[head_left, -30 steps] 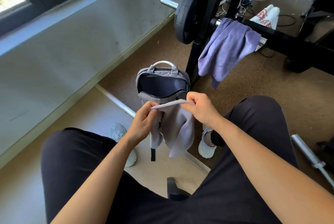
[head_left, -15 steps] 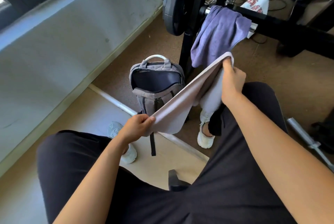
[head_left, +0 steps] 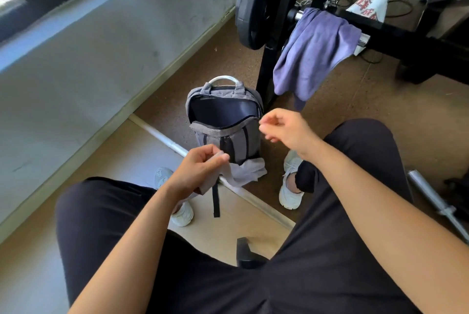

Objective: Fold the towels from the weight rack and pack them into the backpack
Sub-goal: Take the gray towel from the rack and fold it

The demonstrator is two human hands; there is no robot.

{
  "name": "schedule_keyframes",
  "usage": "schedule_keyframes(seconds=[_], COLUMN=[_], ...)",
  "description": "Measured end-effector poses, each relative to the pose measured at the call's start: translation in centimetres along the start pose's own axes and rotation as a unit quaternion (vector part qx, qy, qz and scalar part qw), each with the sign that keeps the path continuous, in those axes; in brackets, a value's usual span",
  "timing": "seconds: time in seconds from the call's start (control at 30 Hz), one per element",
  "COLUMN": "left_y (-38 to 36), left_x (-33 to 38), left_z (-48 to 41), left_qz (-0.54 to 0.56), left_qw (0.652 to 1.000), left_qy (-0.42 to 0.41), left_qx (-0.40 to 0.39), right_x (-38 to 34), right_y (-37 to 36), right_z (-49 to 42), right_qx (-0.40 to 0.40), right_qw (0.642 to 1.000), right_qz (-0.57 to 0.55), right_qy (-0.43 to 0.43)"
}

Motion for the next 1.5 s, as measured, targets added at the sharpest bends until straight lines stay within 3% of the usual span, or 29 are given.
schedule_keyframes(seconds=[0.1, 0.2, 0.37, 0.53, 0.67, 0.83, 1.17, 1.27, 1.4, 1.5], left_y=[-0.6, -0.3, 1.1, -1.2, -2.5, 0.3, 7.2, 7.6, 3.7, 1.1], left_x=[1.1, 1.4, 1.1, 0.1, -0.1, 0.6, 6.9, 8.9, 10.4, 10.5], left_z=[0.1, 0.2, -0.1, -0.3, -0.3, -1.4, -2.4, -3.0, -4.6, -5.7], left_qz=[0.005, 0.041, 0.1, 0.077, 0.001, -0.051, -0.044, -0.06, -0.082, -0.122], left_qw=[0.998, 0.996, 0.993, 0.995, 0.997, 0.996, 0.957, 0.958, 0.98, 0.977], left_qy=[-0.038, -0.057, -0.067, -0.037, -0.027, -0.043, -0.13, -0.147, -0.135, -0.125], left_qx=[-0.059, -0.061, 0.011, -0.051, -0.068, 0.059, 0.257, 0.241, 0.119, 0.121], right_x=[-1.2, -1.5, -2.6, -4.5, -6.0, -8.6, -13.8, -15.2, -15.9, -15.9], right_y=[-5.4, -8.6, -8.7, -6.7, -4.9, -2.4, 1.5, 2.1, 1.4, 1.2], right_z=[1.5, 2.3, 2.2, 2.4, 2.0, 0.8, -0.8, -1.4, -1.7, -1.5], right_qx=[-0.161, -0.222, -0.158, -0.088, -0.043, 0.012, 0.105, 0.113, 0.1, 0.106], right_qw=[0.978, 0.962, 0.976, 0.987, 0.985, 0.976, 0.969, 0.968, 0.973, 0.972], right_qz=[0.105, 0.127, 0.096, -0.06, -0.111, -0.164, -0.106, -0.085, -0.051, -0.055], right_qy=[0.078, 0.099, 0.114, 0.12, 0.123, 0.142, 0.199, 0.207, 0.204, 0.205])
Point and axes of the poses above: each hand's wrist, its own z-axis away from the middle knuckle, its own y-axis out of the back of the hand, x = y × z, the point moved 7 cm from there along -z, towards the middle knuckle, and after that the axes turned 3 degrees about -y, right-handed, at the moved point
